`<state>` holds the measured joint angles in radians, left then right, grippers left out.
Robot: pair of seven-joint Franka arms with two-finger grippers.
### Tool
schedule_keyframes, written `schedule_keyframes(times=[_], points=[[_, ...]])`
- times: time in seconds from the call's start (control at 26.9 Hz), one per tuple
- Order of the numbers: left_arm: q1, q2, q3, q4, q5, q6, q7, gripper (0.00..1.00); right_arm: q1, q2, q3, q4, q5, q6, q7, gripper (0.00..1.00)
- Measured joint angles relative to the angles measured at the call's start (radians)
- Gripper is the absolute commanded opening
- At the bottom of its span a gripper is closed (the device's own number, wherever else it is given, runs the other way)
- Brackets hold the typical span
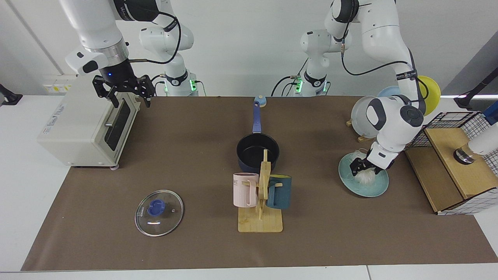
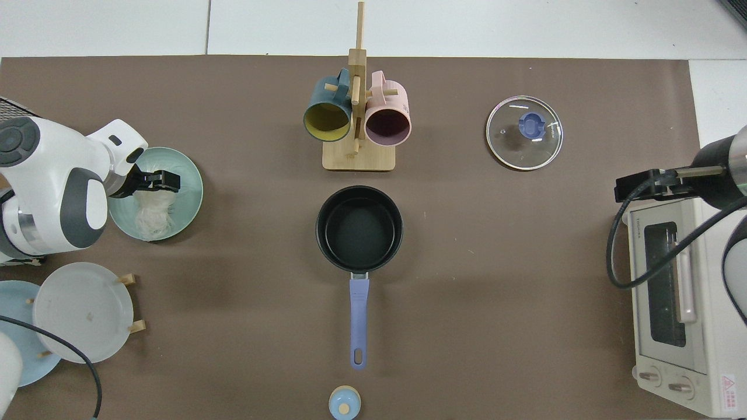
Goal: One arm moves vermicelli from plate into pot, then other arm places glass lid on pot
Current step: 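Carry the vermicelli into the pot while the right gripper reaches the lid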
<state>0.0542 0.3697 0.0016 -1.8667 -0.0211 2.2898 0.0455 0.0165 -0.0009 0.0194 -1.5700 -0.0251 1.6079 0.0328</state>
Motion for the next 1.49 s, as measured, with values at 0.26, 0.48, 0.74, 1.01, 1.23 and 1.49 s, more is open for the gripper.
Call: schedule_keyframes(times=[0.26,0.48,0.74,1.01,1.23,1.49], points=[[0.001,0.0,-0.006,-0.005,0.0,0.009,-0.012,0.34,-0.006,-0.004,0.0,0.001,0.0,0.0,-0.001,1.0],[0.0,-0.007,-0.009,-0.006,0.0,0.002,-0.012,0.0,-0.009,0.002,0.001,0.016,0.0,-0.001,-0.001,0.99],[-0.01,-0.017,-0.017,0.013,0.0,-0.032,-0.013,0.0,-0.011,0.157,0.0,0.187,-0.003,-0.02,-0.001,0.99],[-0.013,-0.1,-0.049,0.101,0.0,-0.209,-0.056,0.0,-0.011,0.408,0.01,0.403,-0.022,-0.011,-0.001,0.99],[-0.013,-0.192,-0.124,0.144,0.0,-0.348,-0.174,0.0,-0.01,0.553,0.022,0.472,-0.035,0.081,0.005,0.99],[-0.017,-0.204,-0.317,0.181,-0.003,-0.383,-0.419,0.0,-0.01,0.674,0.025,0.481,-0.05,0.204,0.005,0.99]])
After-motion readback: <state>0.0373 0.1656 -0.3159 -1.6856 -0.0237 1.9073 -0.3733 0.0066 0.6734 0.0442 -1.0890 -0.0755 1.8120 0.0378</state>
